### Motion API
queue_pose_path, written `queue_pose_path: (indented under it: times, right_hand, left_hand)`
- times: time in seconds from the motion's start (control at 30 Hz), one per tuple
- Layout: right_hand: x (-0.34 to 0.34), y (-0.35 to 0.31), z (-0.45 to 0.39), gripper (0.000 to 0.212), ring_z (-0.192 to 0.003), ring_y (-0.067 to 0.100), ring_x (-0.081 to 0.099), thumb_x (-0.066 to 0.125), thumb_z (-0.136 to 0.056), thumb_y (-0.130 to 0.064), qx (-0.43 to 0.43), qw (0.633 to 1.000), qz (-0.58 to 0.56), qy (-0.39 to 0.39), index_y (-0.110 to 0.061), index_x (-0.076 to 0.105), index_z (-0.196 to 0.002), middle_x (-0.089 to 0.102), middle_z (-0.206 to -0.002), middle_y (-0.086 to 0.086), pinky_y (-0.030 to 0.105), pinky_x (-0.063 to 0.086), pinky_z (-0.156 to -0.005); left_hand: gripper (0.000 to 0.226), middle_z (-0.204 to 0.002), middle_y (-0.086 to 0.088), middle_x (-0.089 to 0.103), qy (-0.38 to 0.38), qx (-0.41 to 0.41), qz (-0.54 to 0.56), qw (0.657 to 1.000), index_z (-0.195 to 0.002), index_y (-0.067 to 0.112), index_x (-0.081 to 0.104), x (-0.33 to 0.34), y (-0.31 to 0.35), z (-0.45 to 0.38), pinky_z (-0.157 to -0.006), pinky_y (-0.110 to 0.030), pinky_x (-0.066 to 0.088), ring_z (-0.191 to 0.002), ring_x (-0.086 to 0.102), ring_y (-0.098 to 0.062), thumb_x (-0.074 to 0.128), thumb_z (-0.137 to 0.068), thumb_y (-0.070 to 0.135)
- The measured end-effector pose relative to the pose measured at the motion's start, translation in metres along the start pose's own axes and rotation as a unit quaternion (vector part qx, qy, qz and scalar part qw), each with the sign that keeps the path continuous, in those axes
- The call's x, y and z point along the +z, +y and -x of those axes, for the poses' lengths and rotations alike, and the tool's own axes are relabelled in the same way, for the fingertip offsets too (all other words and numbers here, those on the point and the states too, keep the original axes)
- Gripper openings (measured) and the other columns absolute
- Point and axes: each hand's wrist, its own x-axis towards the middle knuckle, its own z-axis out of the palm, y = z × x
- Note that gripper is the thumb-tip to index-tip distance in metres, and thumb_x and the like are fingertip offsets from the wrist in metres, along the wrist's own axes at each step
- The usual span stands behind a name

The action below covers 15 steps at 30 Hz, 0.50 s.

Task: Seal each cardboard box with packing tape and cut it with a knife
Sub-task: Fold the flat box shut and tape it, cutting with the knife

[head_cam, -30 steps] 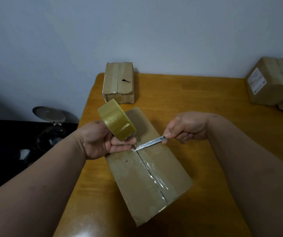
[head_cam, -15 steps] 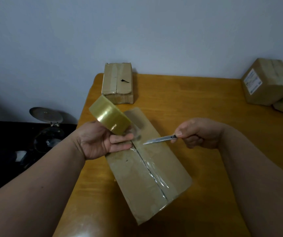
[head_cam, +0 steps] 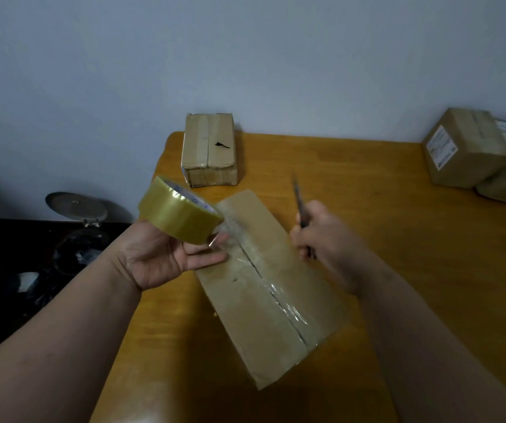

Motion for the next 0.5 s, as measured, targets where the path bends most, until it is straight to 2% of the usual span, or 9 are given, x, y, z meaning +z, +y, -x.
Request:
queue_pose_path:
  times: [0.03,0.1,0.17,0.23,0.3,0.37,0.43,0.5]
  right_hand:
    - [0.014,0.0,0.0,0.025,-0.059,0.01,0.045,0.062,-0.083,-0.011,-0.024,0.997,0.063,0.034,-0.023,0.04,-0.084,0.048,-0.073,-0.001,0.026,0.037,-0.055]
    - [0.035,0.004,0.0,0.033,-0.074,0.006,0.047,0.066,-0.079,-0.043,-0.073,0.965,0.224,0.117,-0.03,0.038,-0.089,0.048,-0.085,-0.009,0.025,0.037,-0.066]
    - [0.048,0.009,0.0,0.064,-0.1,0.01,0.039,0.056,-0.065,-0.077,-0.069,0.911,0.371,0.167,-0.035,0.036,-0.109,0.041,-0.107,-0.011,0.033,0.032,-0.085]
    - [0.057,0.016,0.002,0.091,-0.112,0.016,0.033,0.045,-0.056,-0.09,-0.036,0.886,0.425,0.183,-0.035,0.029,-0.127,0.036,-0.118,-0.007,0.038,0.027,-0.091]
    - [0.063,0.02,0.003,0.099,-0.115,0.019,0.032,0.045,-0.054,-0.091,-0.026,0.873,0.447,0.194,-0.034,0.026,-0.133,0.034,-0.121,-0.004,0.039,0.027,-0.09]
    - [0.062,0.019,0.002,0.097,-0.114,0.02,0.031,0.056,-0.056,-0.084,-0.014,0.876,0.446,0.184,-0.035,0.026,-0.134,0.031,-0.116,-0.005,0.039,0.027,-0.088]
    - [0.053,0.013,0.0,0.09,-0.114,0.019,0.031,0.069,-0.059,-0.071,0.017,0.901,0.407,0.147,-0.038,0.027,-0.132,0.028,-0.114,-0.008,0.037,0.026,-0.087]
    - [0.043,0.008,0.0,0.084,-0.118,0.02,0.031,0.076,-0.062,-0.057,0.051,0.925,0.363,0.098,-0.04,0.03,-0.13,0.03,-0.115,-0.008,0.038,0.028,-0.09]
  left_hand:
    - [0.043,-0.129,-0.023,0.06,-0.004,0.009,0.002,1.0,-0.126,0.002,0.059,-0.003,0.001,0.003,-0.091,-0.057,0.053,-0.104,0.069,-0.034,0.049,-0.096,0.031]
    - [0.039,-0.125,-0.022,0.063,-0.008,0.023,0.008,1.0,-0.12,0.003,0.063,-0.009,0.001,0.008,-0.093,-0.058,0.052,-0.107,0.068,-0.034,0.046,-0.098,0.031]
    - [0.041,-0.125,-0.023,0.063,-0.006,0.028,0.009,1.0,-0.124,0.003,0.061,-0.012,-0.001,0.013,-0.096,-0.059,0.049,-0.109,0.067,-0.035,0.048,-0.097,0.031]
    - [0.045,-0.129,-0.024,0.061,0.009,0.024,0.005,1.0,-0.13,0.001,0.057,-0.013,-0.006,0.015,-0.096,-0.059,0.048,-0.113,0.063,-0.036,0.05,-0.095,0.029]
    - [0.043,-0.125,-0.024,0.063,0.028,0.021,0.015,0.999,-0.124,0.0,0.061,-0.012,-0.01,0.017,-0.095,-0.058,0.049,-0.107,0.066,-0.034,0.051,-0.094,0.028]
    - [0.037,-0.114,-0.021,0.068,0.037,0.025,0.03,0.999,-0.111,0.001,0.069,-0.011,-0.012,0.018,-0.092,-0.057,0.051,-0.093,0.073,-0.031,0.051,-0.094,0.028]
    - [0.034,-0.111,-0.02,0.069,0.043,0.028,0.038,0.998,-0.103,0.003,0.072,-0.012,-0.013,0.018,-0.091,-0.058,0.051,-0.089,0.074,-0.03,0.05,-0.095,0.029]
    - [0.033,-0.117,-0.021,0.067,0.047,0.027,0.039,0.998,-0.101,0.004,0.072,-0.012,-0.014,0.019,-0.092,-0.057,0.051,-0.098,0.071,-0.031,0.049,-0.096,0.027]
